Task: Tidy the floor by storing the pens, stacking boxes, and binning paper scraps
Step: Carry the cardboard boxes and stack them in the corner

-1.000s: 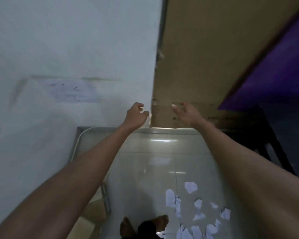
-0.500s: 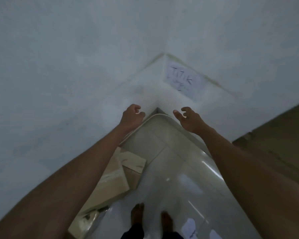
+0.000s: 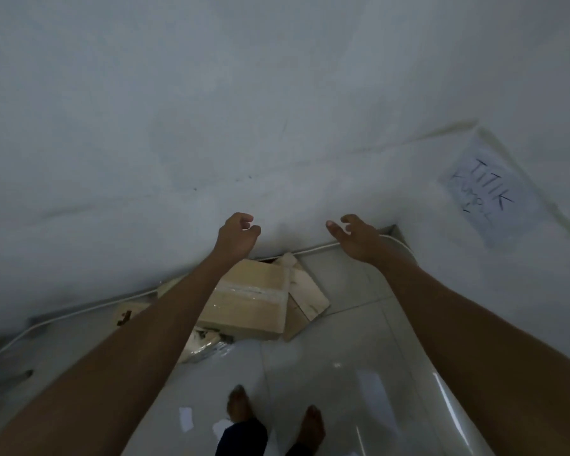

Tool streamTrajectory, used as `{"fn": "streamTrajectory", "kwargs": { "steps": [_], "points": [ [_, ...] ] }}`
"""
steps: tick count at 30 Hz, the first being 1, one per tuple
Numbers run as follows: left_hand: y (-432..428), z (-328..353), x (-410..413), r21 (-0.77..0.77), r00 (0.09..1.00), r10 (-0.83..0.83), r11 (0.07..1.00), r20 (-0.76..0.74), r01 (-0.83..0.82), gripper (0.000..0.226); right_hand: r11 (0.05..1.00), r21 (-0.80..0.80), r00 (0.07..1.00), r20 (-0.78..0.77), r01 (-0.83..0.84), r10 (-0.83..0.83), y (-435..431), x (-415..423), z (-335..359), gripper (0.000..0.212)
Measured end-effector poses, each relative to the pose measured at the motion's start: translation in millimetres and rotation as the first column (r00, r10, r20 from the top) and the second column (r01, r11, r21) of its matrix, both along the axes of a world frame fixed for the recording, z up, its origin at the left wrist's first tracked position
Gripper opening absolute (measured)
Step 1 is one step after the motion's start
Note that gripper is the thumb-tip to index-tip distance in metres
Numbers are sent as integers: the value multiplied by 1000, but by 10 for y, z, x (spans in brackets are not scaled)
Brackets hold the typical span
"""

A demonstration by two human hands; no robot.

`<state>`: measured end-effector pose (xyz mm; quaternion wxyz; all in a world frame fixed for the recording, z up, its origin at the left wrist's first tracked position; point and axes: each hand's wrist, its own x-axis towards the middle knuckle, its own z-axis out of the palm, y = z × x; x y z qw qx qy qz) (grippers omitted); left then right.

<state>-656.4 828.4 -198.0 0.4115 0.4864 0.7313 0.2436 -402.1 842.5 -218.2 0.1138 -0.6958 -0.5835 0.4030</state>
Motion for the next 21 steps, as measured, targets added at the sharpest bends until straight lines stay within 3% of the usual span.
{"fn": "streamTrajectory", "kwargs": {
  "steps": [9, 15, 18, 21],
  "points": [
    [-199, -189, -584, -62, 993, 119, 991, 19, -118, 39, 995, -45, 996, 12, -85, 86, 204, -506, -212, 76],
    [-320, -659, -993, -153, 955, 290, 948, 57, -279, 40, 991, -59, 991, 39, -123, 125, 402, -860, -460, 73],
    [-390, -1075, -1143, -230, 927, 374, 906, 44, -355, 39, 985, -72, 986, 41, -159, 163, 569, -1046, -752, 72],
    [-529, -1504, -1249, -345, 843, 535, 803, 55, -487, 51, 966, -98, 969, 43, -240, 245, 707, -1236, -1143, 71]
  ]
}}
